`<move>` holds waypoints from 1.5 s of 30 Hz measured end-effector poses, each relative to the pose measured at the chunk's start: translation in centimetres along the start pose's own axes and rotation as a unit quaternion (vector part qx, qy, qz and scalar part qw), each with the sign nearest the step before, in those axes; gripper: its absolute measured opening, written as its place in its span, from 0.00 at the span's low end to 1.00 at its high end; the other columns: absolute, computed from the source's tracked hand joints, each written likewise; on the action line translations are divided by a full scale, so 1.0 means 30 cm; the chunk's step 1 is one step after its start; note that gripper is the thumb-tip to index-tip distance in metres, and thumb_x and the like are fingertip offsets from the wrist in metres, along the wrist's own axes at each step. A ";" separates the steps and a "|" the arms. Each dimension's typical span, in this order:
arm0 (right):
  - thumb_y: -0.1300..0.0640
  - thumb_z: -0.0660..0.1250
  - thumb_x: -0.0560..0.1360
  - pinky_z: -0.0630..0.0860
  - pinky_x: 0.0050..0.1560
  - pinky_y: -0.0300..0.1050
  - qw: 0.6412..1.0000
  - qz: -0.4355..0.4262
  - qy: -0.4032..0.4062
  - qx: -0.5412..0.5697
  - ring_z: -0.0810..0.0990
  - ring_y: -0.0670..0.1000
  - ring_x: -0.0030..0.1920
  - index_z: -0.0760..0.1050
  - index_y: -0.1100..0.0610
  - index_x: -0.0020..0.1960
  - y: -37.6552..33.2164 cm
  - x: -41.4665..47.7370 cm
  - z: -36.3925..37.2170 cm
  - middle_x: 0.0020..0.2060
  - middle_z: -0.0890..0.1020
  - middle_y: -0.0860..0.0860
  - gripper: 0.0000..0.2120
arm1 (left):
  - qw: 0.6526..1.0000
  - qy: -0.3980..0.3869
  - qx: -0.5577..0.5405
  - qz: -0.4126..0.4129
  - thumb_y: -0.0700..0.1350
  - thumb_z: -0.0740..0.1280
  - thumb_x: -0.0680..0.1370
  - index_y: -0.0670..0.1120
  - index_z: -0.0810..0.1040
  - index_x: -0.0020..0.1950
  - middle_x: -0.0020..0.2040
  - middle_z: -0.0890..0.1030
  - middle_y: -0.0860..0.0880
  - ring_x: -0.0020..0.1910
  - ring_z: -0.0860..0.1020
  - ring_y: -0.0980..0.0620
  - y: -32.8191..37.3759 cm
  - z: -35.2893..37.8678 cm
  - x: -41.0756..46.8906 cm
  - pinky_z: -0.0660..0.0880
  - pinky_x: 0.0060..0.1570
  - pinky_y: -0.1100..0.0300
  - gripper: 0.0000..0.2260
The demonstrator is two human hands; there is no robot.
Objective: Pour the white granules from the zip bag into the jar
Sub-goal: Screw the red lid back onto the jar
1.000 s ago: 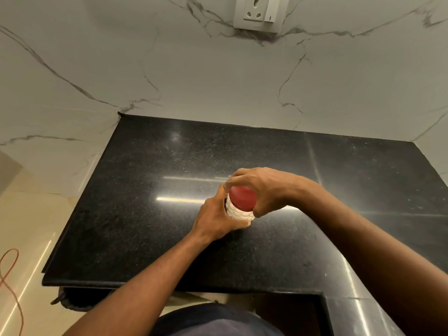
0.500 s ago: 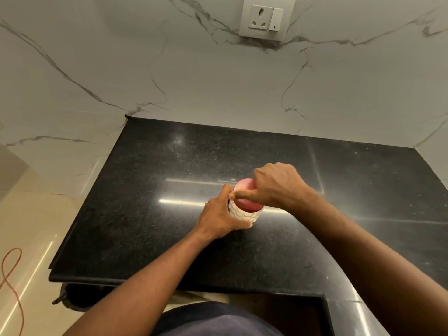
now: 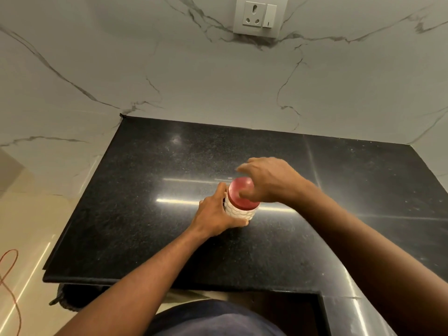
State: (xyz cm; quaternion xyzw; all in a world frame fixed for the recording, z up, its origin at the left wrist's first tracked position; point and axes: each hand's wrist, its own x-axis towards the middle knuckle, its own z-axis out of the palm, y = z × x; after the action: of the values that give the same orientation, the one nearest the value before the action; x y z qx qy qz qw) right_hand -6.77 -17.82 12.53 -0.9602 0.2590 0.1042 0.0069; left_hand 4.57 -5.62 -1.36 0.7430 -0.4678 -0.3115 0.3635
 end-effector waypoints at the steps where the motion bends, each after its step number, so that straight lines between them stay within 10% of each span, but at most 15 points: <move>1: 0.45 0.72 0.74 0.80 0.56 0.49 0.997 -0.051 -0.053 0.026 0.81 0.54 0.62 0.79 0.47 0.67 0.003 -0.009 -0.011 0.65 0.81 0.50 0.22 | 1.000 0.001 0.003 0.002 0.65 0.82 0.57 0.62 0.65 0.65 0.54 0.81 0.61 0.54 0.82 0.53 0.000 0.001 0.000 0.83 0.56 0.47 0.42; 5: 0.45 0.76 0.69 0.81 0.49 0.46 0.995 -0.077 -0.057 0.018 0.83 0.53 0.58 0.76 0.42 0.72 -0.014 -0.015 0.011 0.63 0.83 0.48 0.31 | 1.000 -0.001 0.008 0.000 0.66 0.82 0.57 0.62 0.65 0.66 0.56 0.80 0.62 0.54 0.80 0.54 0.011 0.000 -0.005 0.82 0.59 0.46 0.43; 11: 0.27 0.57 0.78 0.73 0.33 0.47 0.993 0.083 0.031 -0.077 0.75 0.53 0.33 0.72 0.56 0.38 -0.032 0.039 0.026 0.30 0.74 0.50 0.32 | 1.000 -0.008 0.006 0.003 0.63 0.82 0.59 0.64 0.64 0.71 0.58 0.84 0.58 0.59 0.82 0.50 0.027 -0.011 -0.012 0.78 0.62 0.42 0.45; 16: 0.41 0.77 0.69 0.78 0.60 0.51 0.993 -0.064 -0.082 0.060 0.78 0.54 0.66 0.71 0.41 0.75 0.010 0.005 -0.002 0.72 0.76 0.50 0.36 | 1.000 -0.008 0.018 -0.017 0.67 0.82 0.57 0.63 0.64 0.66 0.54 0.80 0.62 0.56 0.80 0.53 0.034 -0.016 -0.015 0.79 0.62 0.45 0.44; 19: 0.47 0.79 0.67 0.79 0.53 0.47 0.994 -0.081 -0.065 0.020 0.80 0.52 0.57 0.70 0.40 0.77 -0.007 -0.019 0.028 0.66 0.78 0.51 0.40 | 1.000 -0.013 0.017 -0.013 0.67 0.82 0.57 0.65 0.63 0.69 0.55 0.79 0.61 0.60 0.81 0.50 0.037 -0.015 -0.017 0.78 0.64 0.44 0.45; 26: 0.21 0.63 0.68 0.75 0.35 0.46 0.997 0.054 0.052 0.007 0.82 0.53 0.38 0.82 0.55 0.50 -0.029 -0.021 0.095 0.40 0.84 0.51 0.38 | 1.000 -0.008 0.014 -0.006 0.65 0.82 0.59 0.58 0.68 0.56 0.49 0.85 0.58 0.50 0.84 0.52 0.038 -0.018 -0.010 0.80 0.55 0.41 0.34; 32: 0.40 0.73 0.68 0.79 0.51 0.48 0.997 -0.061 -0.017 0.034 0.79 0.54 0.60 0.61 0.37 0.79 0.006 -0.051 0.118 0.71 0.73 0.50 0.43 | 1.000 0.001 0.017 0.003 0.63 0.82 0.59 0.64 0.63 0.70 0.56 0.82 0.59 0.60 0.82 0.49 0.039 -0.014 -0.020 0.77 0.65 0.41 0.45; 37: 0.27 0.70 0.67 0.71 0.37 0.43 0.998 0.010 0.061 0.021 0.81 0.52 0.42 0.82 0.50 0.56 -0.016 -0.018 0.095 0.44 0.84 0.48 0.30 | 1.000 -0.003 0.020 -0.009 0.66 0.81 0.58 0.60 0.67 0.61 0.48 0.81 0.64 0.53 0.82 0.52 0.036 -0.012 -0.010 0.79 0.60 0.41 0.38; 40: 0.20 0.56 0.71 0.66 0.31 0.43 0.991 0.107 0.084 0.003 0.76 0.53 0.31 0.68 0.54 0.30 -0.054 -0.014 0.121 0.26 0.72 0.49 0.36 | 1.000 0.005 0.022 -0.007 0.65 0.81 0.58 0.61 0.67 0.56 0.47 0.83 0.61 0.51 0.83 0.53 0.031 -0.005 -0.005 0.79 0.58 0.41 0.35; 42: 0.20 0.52 0.72 0.69 0.33 0.45 0.990 0.113 0.088 0.000 0.81 0.54 0.36 0.72 0.55 0.34 -0.049 -0.024 0.143 0.30 0.76 0.51 0.38 | 1.000 0.007 0.019 -0.004 0.65 0.82 0.58 0.62 0.66 0.56 0.48 0.83 0.61 0.50 0.82 0.56 0.022 -0.001 -0.006 0.79 0.58 0.41 0.35; 45: 0.30 0.66 0.73 0.79 0.57 0.54 0.996 -0.020 0.017 0.085 0.78 0.57 0.67 0.70 0.46 0.74 -0.013 -0.043 0.124 0.71 0.76 0.53 0.35 | 1.000 0.003 0.023 0.000 0.66 0.81 0.58 0.60 0.65 0.64 0.46 0.79 0.66 0.49 0.79 0.57 0.012 0.002 -0.003 0.77 0.62 0.45 0.40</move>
State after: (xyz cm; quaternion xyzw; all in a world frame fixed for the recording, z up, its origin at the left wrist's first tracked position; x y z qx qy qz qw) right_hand -8.40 -16.60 9.13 -0.9629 0.2475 0.0654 0.0859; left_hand 4.34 -5.66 -1.09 0.7520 -0.4735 -0.2990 0.3477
